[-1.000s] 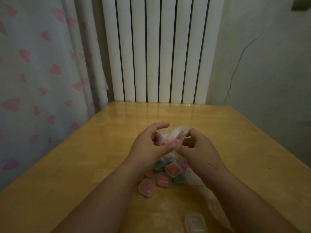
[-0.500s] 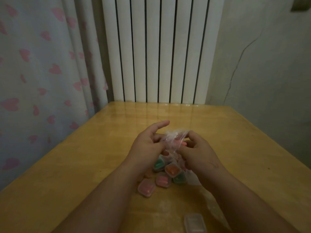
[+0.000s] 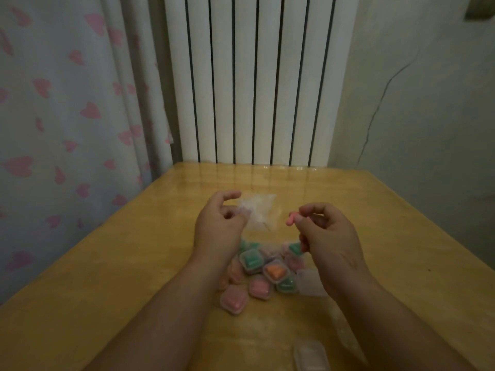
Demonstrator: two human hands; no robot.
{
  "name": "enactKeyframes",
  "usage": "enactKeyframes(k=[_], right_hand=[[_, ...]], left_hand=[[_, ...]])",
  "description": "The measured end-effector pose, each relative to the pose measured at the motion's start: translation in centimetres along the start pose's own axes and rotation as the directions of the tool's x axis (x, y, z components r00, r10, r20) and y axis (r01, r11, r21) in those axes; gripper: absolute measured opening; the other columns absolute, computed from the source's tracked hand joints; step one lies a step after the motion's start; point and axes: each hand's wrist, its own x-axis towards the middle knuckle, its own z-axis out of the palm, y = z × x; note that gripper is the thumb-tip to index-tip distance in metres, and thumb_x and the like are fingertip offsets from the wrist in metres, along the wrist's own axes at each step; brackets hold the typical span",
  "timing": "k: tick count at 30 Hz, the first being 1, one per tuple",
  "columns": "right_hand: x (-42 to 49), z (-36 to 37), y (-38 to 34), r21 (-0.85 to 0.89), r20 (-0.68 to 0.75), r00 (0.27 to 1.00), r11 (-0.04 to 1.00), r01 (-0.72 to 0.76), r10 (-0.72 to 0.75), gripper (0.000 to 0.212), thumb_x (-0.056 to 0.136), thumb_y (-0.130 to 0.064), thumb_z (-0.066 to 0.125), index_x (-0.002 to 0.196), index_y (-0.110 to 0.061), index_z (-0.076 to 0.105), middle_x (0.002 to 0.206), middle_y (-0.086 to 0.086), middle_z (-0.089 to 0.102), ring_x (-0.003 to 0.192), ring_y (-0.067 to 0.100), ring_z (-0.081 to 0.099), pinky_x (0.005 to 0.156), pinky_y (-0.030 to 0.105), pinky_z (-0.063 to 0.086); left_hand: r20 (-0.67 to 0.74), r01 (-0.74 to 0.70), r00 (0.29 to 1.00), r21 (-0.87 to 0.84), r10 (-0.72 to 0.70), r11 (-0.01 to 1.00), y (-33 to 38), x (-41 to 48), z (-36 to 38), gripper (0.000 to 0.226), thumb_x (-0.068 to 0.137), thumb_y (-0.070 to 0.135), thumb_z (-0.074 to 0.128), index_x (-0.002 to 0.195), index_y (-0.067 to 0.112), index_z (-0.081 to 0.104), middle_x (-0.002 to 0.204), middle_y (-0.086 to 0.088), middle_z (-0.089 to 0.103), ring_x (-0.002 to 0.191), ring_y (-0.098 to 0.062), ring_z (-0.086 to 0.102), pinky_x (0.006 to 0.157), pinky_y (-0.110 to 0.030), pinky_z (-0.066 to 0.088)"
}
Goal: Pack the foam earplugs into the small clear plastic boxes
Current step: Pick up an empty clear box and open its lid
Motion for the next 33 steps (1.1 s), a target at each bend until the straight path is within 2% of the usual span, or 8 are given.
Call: enactKeyframes(k=[3,7,15,19,21,23,27,33], right_hand=[[0.0,0.1,0.2,-0.049,0.014,1.0,0.999,-0.022,0.023,0.005,0.092,-0.013,0.062,0.092,-0.015,0.066,0.088,0.003,0.071,0.067,0.013,0.053,0.047,0.02,0.047],[0.0,0.2,0.3,-0.086,0.016,1.0,0.996,-0.025,0.027,0.01,0.092,-0.012,0.06,0.087,-0.017,0.068,0.093,0.008,0.069,0.069,0.015,0.053,0.043,0.016,0.044],[-0.2,0.1,0.2,-0.117,0.048,0.998,0.993,-0.028,0.033,0.009,0.092,-0.007,0.059,0.09,-0.011,0.067,0.087,0.01,0.069,0.047,0.001,0.05,0.041,0.016,0.043],[-0.2,0.1,0.2,-0.145,0.06,0.996,0.988,-0.051,0.06,0.012,0.092,-0.007,0.059,0.086,-0.011,0.068,0.087,0.011,0.069,0.048,0.005,0.05,0.042,0.019,0.044],[-0.2,0.1,0.0,-0.139,0.069,0.995,0.988,-0.062,0.072,0.011,0.092,-0.007,0.059,0.089,-0.013,0.067,0.086,0.009,0.069,0.052,0.008,0.05,0.042,0.02,0.045],[-0.2,0.1,0.0,-0.107,0.105,0.99,0.991,-0.08,0.091,0.007,0.092,-0.009,0.06,0.096,-0.014,0.062,0.086,0.008,0.07,0.054,0.012,0.05,0.043,0.026,0.047],[-0.2,0.2,0.0,-0.079,0.157,0.981,0.992,-0.101,0.113,0.015,0.092,-0.01,0.062,0.102,-0.015,0.052,0.084,0.009,0.072,0.058,0.018,0.051,0.049,0.034,0.046],[-0.3,0.2,0.1,-0.036,0.202,0.974,0.994,-0.102,0.107,0.018,0.09,-0.009,0.064,0.1,-0.011,0.05,0.077,0.01,0.07,0.057,0.018,0.047,0.047,0.031,0.042]], left_hand=[[-0.198,0.107,0.976,0.061,-0.093,0.992,-0.9,1.3,-0.8,0.026,0.087,0.01,0.064,0.104,0.03,0.06,0.09,0.001,0.065,0.071,-0.016,0.061,0.06,-0.034,0.051],[-0.226,0.204,0.958,0.098,-0.178,0.974,-1.8,2.6,-1.9,0.036,0.081,0.004,0.056,0.109,0.025,0.062,0.089,0.003,0.063,0.079,-0.022,0.064,0.077,-0.044,0.057],[-0.174,0.209,0.972,0.313,-0.16,0.927,-3.6,3.4,-2.8,0.039,0.083,0.002,0.05,0.112,0.023,0.064,0.094,-0.001,0.066,0.072,-0.019,0.059,0.053,-0.026,0.039],[-0.213,0.281,0.953,0.367,-0.214,0.887,-3.0,3.4,-2.8,0.049,0.075,0.009,0.057,0.12,0.028,0.062,0.117,-0.001,0.061,0.095,-0.025,0.061,0.075,-0.035,0.053],[-0.262,0.212,0.96,0.451,-0.098,0.867,-2.0,2.6,-2.6,0.046,0.075,0.012,0.06,0.116,0.033,0.061,0.124,0.0,0.054,0.111,-0.025,0.054,0.09,-0.042,0.052],[-0.186,0.001,0.979,0.41,0.083,0.912,-0.8,1.5,-2.0,0.034,0.08,0.012,0.063,0.106,0.033,0.064,0.115,0.005,0.057,0.105,-0.018,0.056,0.086,-0.035,0.051],[0.236,-0.306,0.937,0.207,0.256,0.929,0.7,-0.6,-0.5,0.028,0.086,0.015,0.07,0.098,0.04,0.069,0.092,0.014,0.062,0.077,0.001,0.054,0.067,-0.008,0.04],[0.404,-0.362,0.88,0.23,0.25,0.903,0.1,-0.8,0.1,0.028,0.087,0.021,0.071,0.106,0.042,0.071,0.089,0.013,0.055,0.073,0.003,0.049,0.067,-0.01,0.038]])
